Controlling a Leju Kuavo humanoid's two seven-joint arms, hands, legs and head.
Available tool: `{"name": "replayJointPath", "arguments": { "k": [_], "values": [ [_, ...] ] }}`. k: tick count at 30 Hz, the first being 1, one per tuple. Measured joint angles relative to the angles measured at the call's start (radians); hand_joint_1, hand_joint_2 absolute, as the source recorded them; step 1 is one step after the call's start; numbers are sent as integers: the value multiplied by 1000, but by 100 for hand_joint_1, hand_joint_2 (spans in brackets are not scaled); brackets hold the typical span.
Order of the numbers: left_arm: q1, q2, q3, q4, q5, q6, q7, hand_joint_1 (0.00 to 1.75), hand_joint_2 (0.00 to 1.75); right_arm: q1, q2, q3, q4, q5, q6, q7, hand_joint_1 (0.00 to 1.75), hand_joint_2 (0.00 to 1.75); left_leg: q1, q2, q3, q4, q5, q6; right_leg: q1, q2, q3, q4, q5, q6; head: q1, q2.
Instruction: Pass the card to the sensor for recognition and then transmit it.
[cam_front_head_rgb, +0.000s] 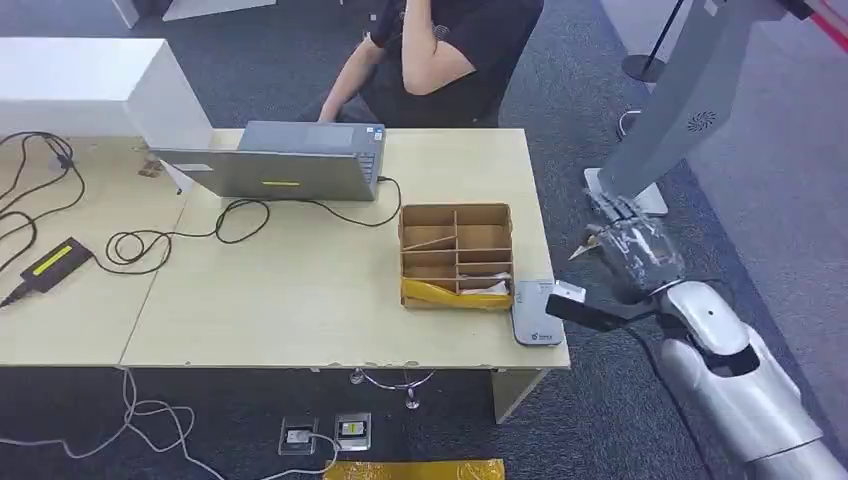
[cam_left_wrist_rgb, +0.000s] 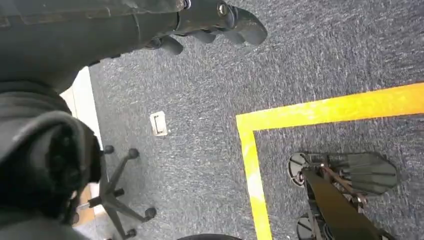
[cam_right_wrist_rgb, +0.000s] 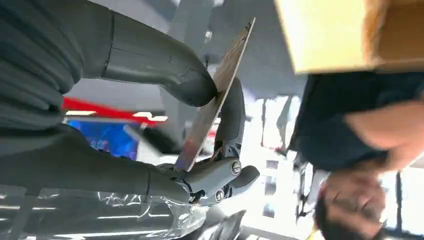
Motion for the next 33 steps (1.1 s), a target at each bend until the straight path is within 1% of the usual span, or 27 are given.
{"name": "replayJointPath", "arguments": {
  "k": [3,5,6,7,9,11,16,20,26,33],
  "values": [
    [0,0,0,0,0,0,0,0,0,-33,-11,-27,-17,27,15,-2,175,175,0,0,-1,0,0,0,0,0,1,0,0,0,0,0],
    [1,-1,0,0,6,0,0,0,0,-77,-10,-34,-22,100,19,-21,175,175,0,0,-2,0,0,0,0,0,0,1,0,0,0,0],
    [1,-1,0,0,7,2,0,0,0,-108,-4,-32,-22,131,26,-27,175,175,-1,1,-2,0,0,0,-1,1,-2,2,1,1,0,0],
    [-1,-3,0,0,8,3,0,0,0,-161,13,-32,-19,181,35,-31,175,175,-1,4,-2,0,1,-1,-1,4,-2,2,1,0,-1,0],
    [-6,-7,0,0,10,5,-1,0,0,-218,41,-32,-13,222,40,-35,175,175,0,4,0,0,1,-1,0,3,-1,2,1,0,0,0],
    [-7,-13,0,0,10,6,-5,0,0,-241,56,-32,-3,239,36,-42,175,175,0,-2,-1,0,2,-1,0,-3,0,2,1,0,1,0],
    [-6,-18,0,0,11,5,-15,0,0,-316,100,-32,37,253,8,-64,175,175,0,-1,-3,0,3,-1,0,-2,-2,2,1,0,0,0],
    [-4,-21,0,0,10,2,-16,0,0,-342,130,-32,67,253,7,-83,175,175,0,-2,-3,0,3,-1,0,-3,-2,2,1,0,0,0],
    [-5,-25,-1,0,2,0,-26,0,0,-363,179,-30,108,241,-4,-95,175,175,0,-2,-3,0,3,-1,0,-3,-2,2,1,0,0,0],
    [-5,-26,-2,0,-12,-4,-41,0,0,-366,243,-13,176,240,-45,-95,175,175,0,-2,-3,0,3,-1,0,-3,-2,2,1,0,0,0]
  ]
}}
